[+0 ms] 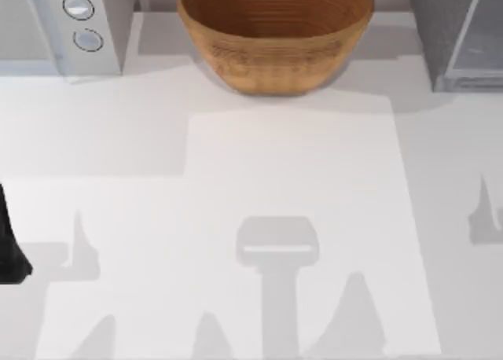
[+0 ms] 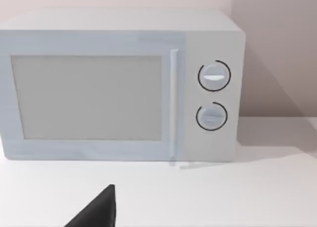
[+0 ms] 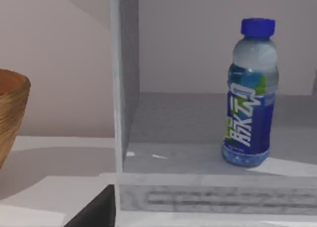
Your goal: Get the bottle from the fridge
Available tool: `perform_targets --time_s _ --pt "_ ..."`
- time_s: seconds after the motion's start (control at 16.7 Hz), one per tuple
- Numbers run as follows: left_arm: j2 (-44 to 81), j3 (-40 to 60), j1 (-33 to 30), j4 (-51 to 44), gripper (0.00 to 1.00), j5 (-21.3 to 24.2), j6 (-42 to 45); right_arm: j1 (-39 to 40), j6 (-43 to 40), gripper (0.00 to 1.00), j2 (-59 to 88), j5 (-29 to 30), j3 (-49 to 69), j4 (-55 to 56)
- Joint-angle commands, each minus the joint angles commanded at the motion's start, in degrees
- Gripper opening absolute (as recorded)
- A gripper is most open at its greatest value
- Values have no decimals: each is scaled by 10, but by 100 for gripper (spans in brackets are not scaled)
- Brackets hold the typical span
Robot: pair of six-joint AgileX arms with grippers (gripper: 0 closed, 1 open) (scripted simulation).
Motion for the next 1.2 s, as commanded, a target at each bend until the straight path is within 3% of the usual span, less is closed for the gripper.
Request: perform_targets --time_s 0.72,0.96,1.2 --pt "0 0 0 0 100 0 0 -167 8 100 555 -154 52 491" --pt "0 0 0 0 100 0 0 -194 8 100 641 -178 63 572" --pt "0 0 0 0 100 0 0 -198 8 100 652 -181 64 582"
